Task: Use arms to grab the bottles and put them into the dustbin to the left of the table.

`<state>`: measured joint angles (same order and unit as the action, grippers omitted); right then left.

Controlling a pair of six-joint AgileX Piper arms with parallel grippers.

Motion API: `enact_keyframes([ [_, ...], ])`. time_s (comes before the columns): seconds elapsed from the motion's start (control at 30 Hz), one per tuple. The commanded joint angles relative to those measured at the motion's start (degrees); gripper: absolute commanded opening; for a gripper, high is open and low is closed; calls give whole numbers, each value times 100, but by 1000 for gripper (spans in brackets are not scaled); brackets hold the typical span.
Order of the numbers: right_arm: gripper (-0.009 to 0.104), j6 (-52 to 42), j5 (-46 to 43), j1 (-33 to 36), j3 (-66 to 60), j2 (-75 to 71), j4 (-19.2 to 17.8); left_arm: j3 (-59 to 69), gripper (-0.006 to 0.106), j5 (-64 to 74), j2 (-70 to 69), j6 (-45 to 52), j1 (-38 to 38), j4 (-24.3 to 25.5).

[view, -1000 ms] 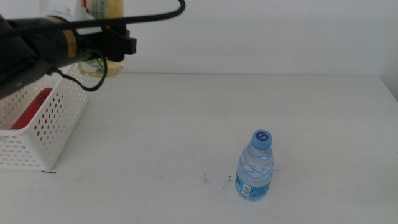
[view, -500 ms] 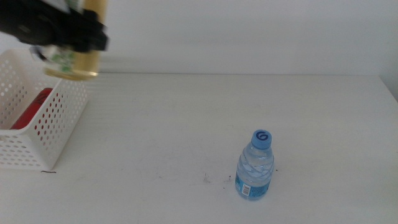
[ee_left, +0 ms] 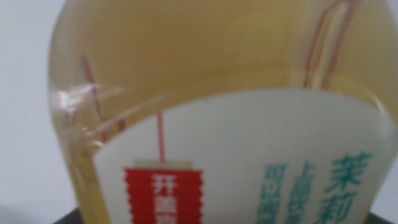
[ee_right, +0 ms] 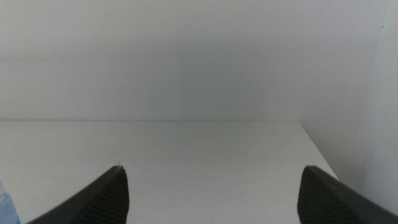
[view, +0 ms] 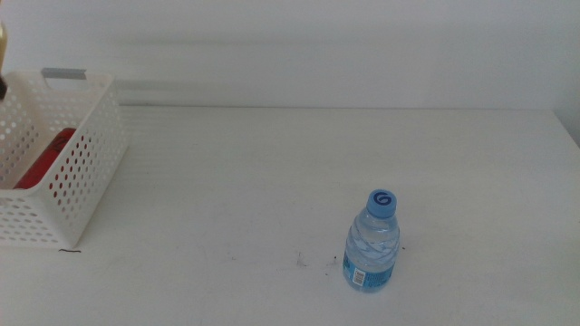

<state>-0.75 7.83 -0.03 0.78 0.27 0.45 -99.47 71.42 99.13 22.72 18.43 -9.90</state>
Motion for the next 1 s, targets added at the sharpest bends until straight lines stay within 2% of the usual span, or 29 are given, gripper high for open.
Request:
enact_keyframes([
  [0.0, 93, -16, -58, -48, -31, -27, -9, -115, -2, -145, 252, 208, 157, -195],
  [0.1, 93, -16, -58, -48, -31, -27, -9, -115, -2, -145, 632, 563, 155, -352],
  [0.2, 93, -16, -58, -48, -31, -27, -9, -115, -2, -145, 939, 577, 155, -133],
  [0.3, 93, -16, -58, -48, -31, -27, -9, -115, -1, -145, 1186, 594, 155, -132],
  [0.4, 93, -16, -58, -48, -31, -27, -9, -115, 5, -145, 1379, 594, 155, -108],
  [0.5, 93, -16, -58, -48, -31, -27, -9, -115, 19, -145, 1487, 594, 155, 43],
  [0.53, 93, -16, -58, -48, -31, -27, -9, -115, 27, -145, 1535, 594, 155, 61],
  [0.63, 93, -16, -58, -48, -31, -27, -9, -115, 55, -272, 1548, 628, 155, 156],
  [0.73, 93, -16, -58, -48, -31, -27, -9, -115, 91, -355, 1537, 986, 155, 172],
  [0.77, 93, -16, -58, -48, -31, -27, -9, -115, 94, -319, 1503, 955, 155, 98],
  [0.97, 93, -16, -58, -48, -31, -27, -9, -115, 94, -187, 982, 539, -55, -64],
])
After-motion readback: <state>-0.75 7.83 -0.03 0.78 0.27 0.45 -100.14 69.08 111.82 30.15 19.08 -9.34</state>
